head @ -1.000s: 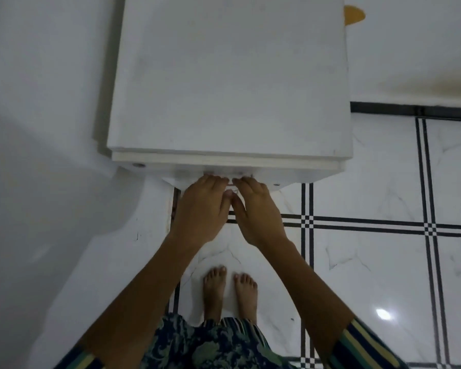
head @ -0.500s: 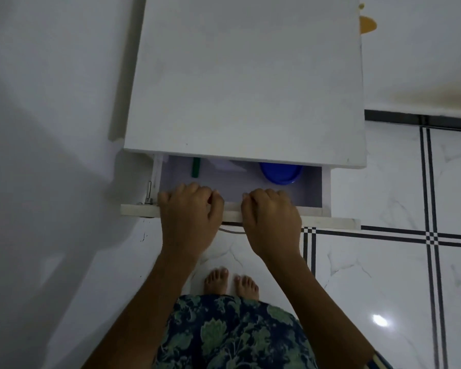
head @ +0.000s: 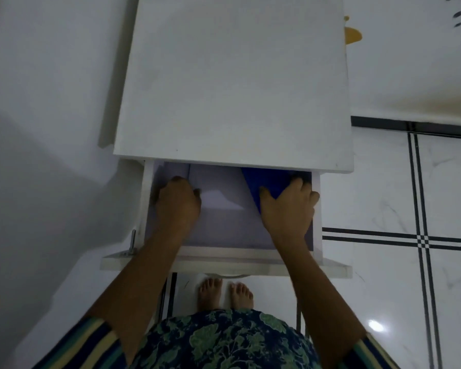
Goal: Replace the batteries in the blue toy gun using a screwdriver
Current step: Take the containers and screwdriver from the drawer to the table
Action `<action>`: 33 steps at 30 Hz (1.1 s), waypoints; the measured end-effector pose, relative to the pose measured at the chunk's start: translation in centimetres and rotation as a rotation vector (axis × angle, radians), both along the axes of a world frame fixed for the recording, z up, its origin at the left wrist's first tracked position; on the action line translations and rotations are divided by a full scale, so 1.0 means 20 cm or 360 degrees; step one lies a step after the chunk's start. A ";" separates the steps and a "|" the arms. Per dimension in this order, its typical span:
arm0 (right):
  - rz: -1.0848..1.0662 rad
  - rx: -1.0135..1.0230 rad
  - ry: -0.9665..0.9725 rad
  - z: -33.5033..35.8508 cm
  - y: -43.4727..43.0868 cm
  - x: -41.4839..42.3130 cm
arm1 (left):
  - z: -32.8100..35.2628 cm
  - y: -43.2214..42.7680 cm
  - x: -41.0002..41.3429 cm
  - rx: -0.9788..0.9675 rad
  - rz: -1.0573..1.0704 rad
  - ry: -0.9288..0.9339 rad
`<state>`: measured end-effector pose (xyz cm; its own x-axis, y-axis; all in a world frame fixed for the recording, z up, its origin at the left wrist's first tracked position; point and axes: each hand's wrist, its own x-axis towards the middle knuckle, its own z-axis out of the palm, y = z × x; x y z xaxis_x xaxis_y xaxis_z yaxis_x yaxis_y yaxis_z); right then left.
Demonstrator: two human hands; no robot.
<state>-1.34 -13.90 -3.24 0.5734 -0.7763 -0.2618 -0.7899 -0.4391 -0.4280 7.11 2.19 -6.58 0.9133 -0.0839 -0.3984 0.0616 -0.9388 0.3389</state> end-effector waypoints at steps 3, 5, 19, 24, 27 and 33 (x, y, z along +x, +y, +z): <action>-0.0006 -0.0052 0.0187 0.00 0.00 0.02 | -0.04 -0.02 0.00 -0.0039 0.0041 0.0151; 0.0012 -0.0042 0.0266 0.01 -0.02 0.01 | -0.02 -0.02 -0.01 -0.0206 0.0182 0.0311; -0.0431 0.1941 -0.0216 0.15 -0.07 -0.10 | 0.44 0.14 -0.21 -0.1087 0.1224 0.1064; -0.0105 0.2126 -0.0230 0.28 -0.09 -0.23 | 0.54 0.30 -0.35 -0.0777 0.1147 0.1006; -0.0071 0.2090 -0.0349 0.33 -0.08 -0.26 | 0.48 0.31 -0.42 -0.0657 0.1057 0.0905; -0.0045 0.2108 -0.0571 0.37 -0.06 -0.20 | 0.42 0.25 -0.44 -0.1002 0.1395 0.0585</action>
